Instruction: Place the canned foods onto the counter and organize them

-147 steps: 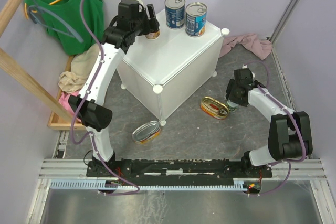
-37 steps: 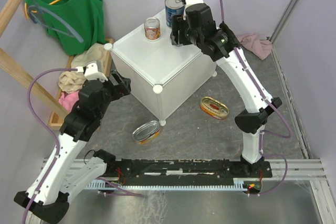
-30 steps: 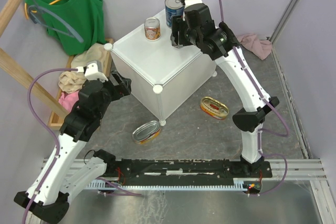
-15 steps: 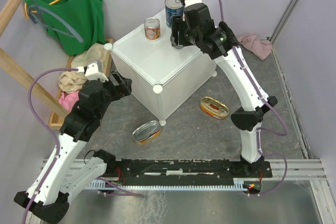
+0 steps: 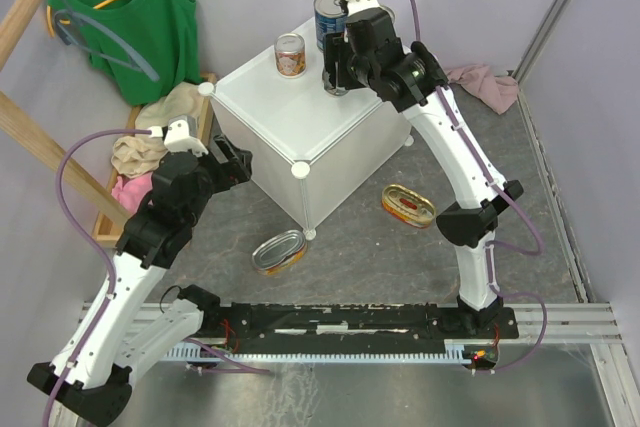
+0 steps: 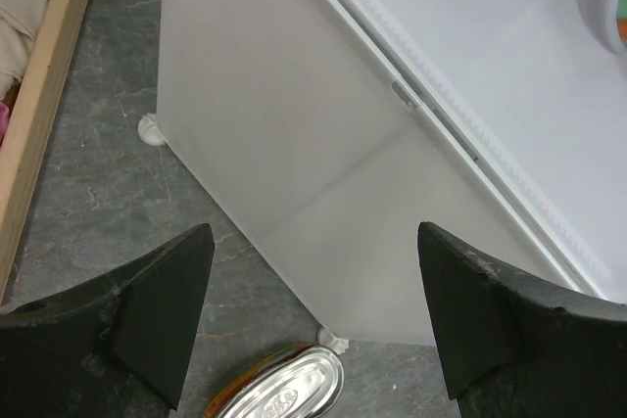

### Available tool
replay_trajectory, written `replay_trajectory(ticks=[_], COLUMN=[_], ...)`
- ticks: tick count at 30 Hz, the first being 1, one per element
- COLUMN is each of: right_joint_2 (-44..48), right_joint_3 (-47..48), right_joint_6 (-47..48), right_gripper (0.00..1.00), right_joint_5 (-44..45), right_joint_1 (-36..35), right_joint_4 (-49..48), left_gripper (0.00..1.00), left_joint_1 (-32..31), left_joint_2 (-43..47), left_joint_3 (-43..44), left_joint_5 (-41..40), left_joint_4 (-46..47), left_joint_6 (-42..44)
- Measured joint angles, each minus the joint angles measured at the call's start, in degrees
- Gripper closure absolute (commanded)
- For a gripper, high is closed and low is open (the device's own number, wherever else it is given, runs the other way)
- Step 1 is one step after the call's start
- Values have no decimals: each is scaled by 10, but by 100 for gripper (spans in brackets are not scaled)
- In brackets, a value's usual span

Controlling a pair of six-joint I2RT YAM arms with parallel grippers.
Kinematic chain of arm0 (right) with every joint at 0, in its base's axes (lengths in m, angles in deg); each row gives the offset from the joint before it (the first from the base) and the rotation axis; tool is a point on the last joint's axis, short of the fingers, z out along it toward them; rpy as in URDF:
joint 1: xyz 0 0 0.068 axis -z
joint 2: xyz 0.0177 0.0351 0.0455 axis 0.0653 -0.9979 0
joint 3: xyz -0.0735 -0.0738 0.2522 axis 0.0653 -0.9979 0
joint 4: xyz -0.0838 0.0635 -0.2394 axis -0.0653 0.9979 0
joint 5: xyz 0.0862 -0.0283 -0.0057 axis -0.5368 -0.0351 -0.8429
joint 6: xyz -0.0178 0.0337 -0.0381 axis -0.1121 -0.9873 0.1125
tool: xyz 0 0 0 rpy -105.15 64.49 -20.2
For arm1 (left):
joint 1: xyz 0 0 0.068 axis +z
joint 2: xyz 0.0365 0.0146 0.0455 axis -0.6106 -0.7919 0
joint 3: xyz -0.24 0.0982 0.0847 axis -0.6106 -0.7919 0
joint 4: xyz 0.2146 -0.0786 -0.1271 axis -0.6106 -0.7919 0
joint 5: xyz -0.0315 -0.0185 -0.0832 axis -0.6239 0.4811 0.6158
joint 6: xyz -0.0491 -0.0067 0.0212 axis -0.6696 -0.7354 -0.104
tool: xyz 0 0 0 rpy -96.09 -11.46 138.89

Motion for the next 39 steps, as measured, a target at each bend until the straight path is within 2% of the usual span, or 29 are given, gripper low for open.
replay_trajectory(ticks=[5,13,20,29,39], right_joint_2=[-1,-3,-7,-10,-10], right_joint_3=[0,0,0,0,0], right_joint_6=[0,0,0,1,2], right_gripper=[51,42,29,20,17], right_joint_5=[-2,-6,-9,-9,-11], right_joint_1=[0,1,1,1,1], right_joint_4=[0,-5,-17,-25,-37], left_gripper=[9,9,9,9,9], left_joint_1=[0,0,0,-1,-4], left_joint_2=[-2,-4,-4,-5,-10], left_joint_3=[-1,-1,-1,-1,-1], left_joint_5=[6,12,13,14,14], left_joint_4=[0,0,0,1,2], left_joint_6=[0,-7,-17,-18,-19])
